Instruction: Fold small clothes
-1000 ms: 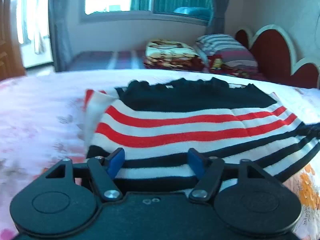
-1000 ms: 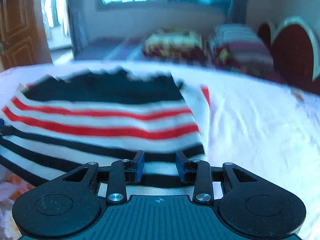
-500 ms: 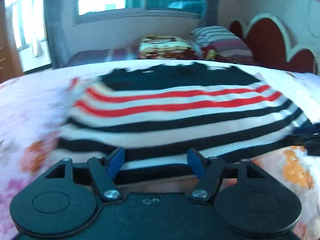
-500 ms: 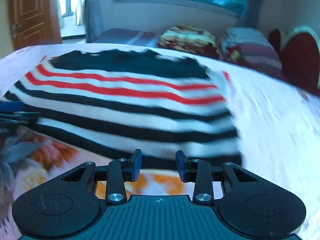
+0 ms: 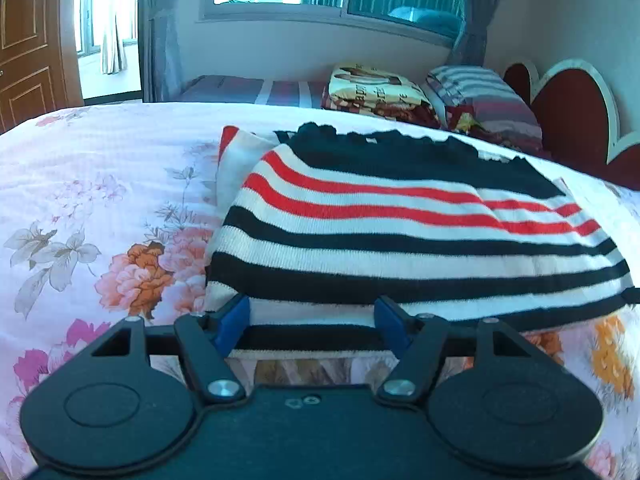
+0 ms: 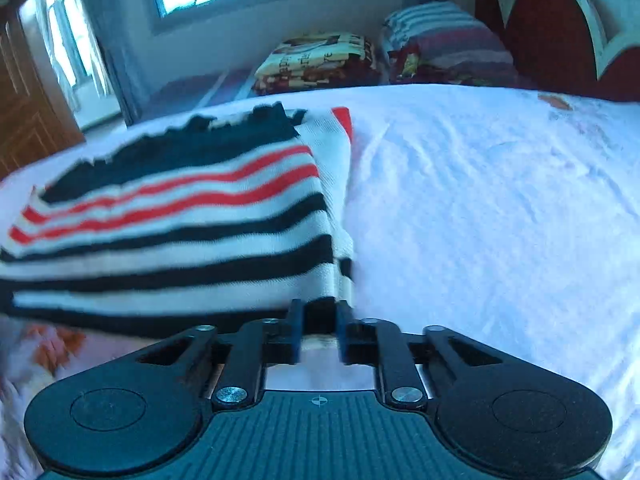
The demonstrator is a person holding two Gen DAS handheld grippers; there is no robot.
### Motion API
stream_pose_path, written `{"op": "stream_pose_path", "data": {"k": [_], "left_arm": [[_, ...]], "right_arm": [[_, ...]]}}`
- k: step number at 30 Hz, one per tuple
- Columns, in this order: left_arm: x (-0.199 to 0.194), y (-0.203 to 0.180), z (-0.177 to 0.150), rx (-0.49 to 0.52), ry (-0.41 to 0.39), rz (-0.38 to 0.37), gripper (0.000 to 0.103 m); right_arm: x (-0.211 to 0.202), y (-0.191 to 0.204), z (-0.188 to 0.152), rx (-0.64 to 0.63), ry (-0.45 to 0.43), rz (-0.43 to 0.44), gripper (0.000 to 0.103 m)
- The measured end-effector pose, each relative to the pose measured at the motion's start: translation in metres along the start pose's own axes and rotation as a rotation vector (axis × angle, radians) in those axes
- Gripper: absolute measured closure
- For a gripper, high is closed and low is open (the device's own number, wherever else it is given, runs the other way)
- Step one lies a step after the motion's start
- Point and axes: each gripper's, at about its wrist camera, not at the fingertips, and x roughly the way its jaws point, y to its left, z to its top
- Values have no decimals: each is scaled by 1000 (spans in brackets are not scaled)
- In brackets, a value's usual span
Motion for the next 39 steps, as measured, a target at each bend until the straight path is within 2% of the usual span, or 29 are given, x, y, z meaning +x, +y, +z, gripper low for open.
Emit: {"op": "stream_pose_path", "data": {"k": [3,8,9,10,11,13,15,17,20,22,24,29,36,37,39], "left_arm": [[3,-1,-3,31,-1,1,34],[2,2,1,15,4,-9,34],[-2,2,2,16,3,-5,34],[-4,0,3,31,1,3,34],[-5,-2,3,47,2,11,34],[-1,-4,0,48,12,18,34],[2,-5,0,31,19,26,34],[4,-8,2,37,31,43,33],[5,-10,2,49,35,53,33],[4,-11,2,54,41,53,33],[0,-12,6,58,65,60,33],[-23,-19,4,72,89,109,33],[-53,-20,-15,-16,82,88,35],[-54,-18,-17,-43,80,72,35],[-55,-7,-20,-162,72,11,36]], "right_arm": [[0,-3,-6,-26,9,-15,89],[9,-2,-1,-28,39,-28,89],[3,-1,1,-26,23,-50,89],[-9,2,2,-41,-42,-70,89],[-20,7,4,-62,-98,-59,89],[-26,14,7,-75,-134,-11,89],[-15,21,7,-98,-98,-15,89],[12,21,1,-105,16,-36,89],[13,21,0,-99,16,-37,89],[5,21,2,-84,9,-30,89],[-13,21,2,-80,-36,-4,89],[-52,21,-8,-104,-75,31,89],[-91,24,-20,-109,-117,88,89],[-93,26,-20,-111,-121,95,89],[-96,30,-19,-113,-127,112,89]]}}
